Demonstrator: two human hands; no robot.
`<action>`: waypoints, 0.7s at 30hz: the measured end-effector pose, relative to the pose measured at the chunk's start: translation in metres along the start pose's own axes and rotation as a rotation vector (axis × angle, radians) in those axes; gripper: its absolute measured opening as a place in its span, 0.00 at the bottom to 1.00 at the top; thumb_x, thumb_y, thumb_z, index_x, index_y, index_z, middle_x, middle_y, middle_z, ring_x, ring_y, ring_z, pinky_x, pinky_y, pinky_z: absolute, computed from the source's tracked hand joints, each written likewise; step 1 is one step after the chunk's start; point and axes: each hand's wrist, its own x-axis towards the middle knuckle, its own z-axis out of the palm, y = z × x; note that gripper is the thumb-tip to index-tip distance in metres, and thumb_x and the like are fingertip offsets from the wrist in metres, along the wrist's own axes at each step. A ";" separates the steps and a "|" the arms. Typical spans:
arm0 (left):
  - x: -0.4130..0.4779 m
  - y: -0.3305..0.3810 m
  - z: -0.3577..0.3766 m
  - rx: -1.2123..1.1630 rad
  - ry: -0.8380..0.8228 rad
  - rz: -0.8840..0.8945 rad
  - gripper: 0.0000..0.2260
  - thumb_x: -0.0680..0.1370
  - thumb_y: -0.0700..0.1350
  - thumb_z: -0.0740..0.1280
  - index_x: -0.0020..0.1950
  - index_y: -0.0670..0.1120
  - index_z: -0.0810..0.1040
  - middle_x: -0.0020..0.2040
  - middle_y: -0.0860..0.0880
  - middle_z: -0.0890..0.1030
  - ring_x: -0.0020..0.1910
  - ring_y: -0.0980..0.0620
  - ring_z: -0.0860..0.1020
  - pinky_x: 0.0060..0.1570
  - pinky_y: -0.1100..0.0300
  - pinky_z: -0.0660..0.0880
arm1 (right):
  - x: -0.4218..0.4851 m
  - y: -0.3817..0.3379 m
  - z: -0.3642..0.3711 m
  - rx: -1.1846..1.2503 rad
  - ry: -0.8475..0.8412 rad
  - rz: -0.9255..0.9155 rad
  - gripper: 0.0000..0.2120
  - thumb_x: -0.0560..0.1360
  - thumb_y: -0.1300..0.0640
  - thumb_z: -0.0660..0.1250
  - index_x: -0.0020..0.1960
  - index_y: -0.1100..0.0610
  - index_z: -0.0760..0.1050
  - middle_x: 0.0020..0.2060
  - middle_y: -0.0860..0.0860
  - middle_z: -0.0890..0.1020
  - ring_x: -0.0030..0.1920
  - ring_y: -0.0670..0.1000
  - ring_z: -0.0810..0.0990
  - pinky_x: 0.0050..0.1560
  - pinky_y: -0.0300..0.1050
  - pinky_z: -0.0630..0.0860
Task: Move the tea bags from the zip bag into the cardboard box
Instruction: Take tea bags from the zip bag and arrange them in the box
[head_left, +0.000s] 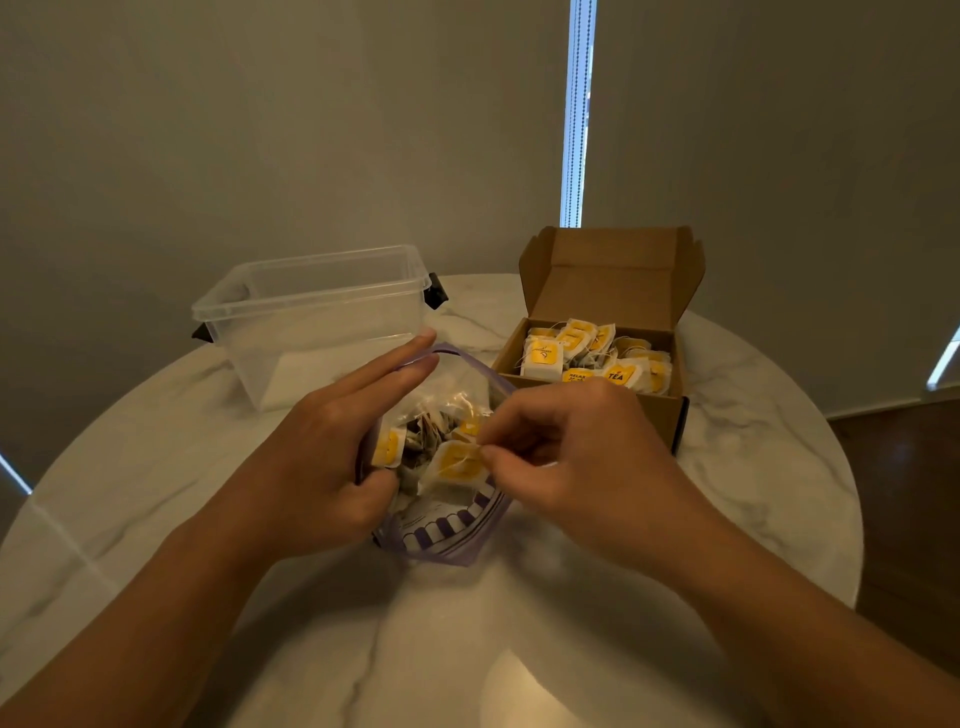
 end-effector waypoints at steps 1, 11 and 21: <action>0.000 0.000 0.001 -0.004 0.002 -0.012 0.37 0.66 0.35 0.65 0.76 0.41 0.66 0.78 0.48 0.63 0.63 0.54 0.50 0.59 0.69 0.67 | -0.002 0.002 -0.005 0.083 0.001 0.019 0.05 0.73 0.60 0.73 0.47 0.53 0.84 0.39 0.44 0.84 0.41 0.42 0.83 0.44 0.38 0.82; -0.001 0.003 0.001 -0.041 -0.036 -0.017 0.37 0.65 0.34 0.65 0.76 0.43 0.67 0.78 0.51 0.63 0.48 0.69 0.75 0.38 0.82 0.66 | 0.015 0.018 -0.061 0.512 0.104 0.048 0.05 0.72 0.66 0.70 0.47 0.61 0.82 0.39 0.56 0.86 0.38 0.53 0.85 0.39 0.42 0.81; -0.002 -0.001 0.004 -0.057 -0.050 -0.042 0.38 0.65 0.36 0.65 0.77 0.49 0.66 0.79 0.57 0.62 0.28 0.59 0.73 0.33 0.77 0.68 | 0.080 0.066 -0.105 0.006 0.260 0.150 0.04 0.74 0.63 0.71 0.47 0.57 0.82 0.40 0.53 0.85 0.38 0.47 0.85 0.39 0.41 0.82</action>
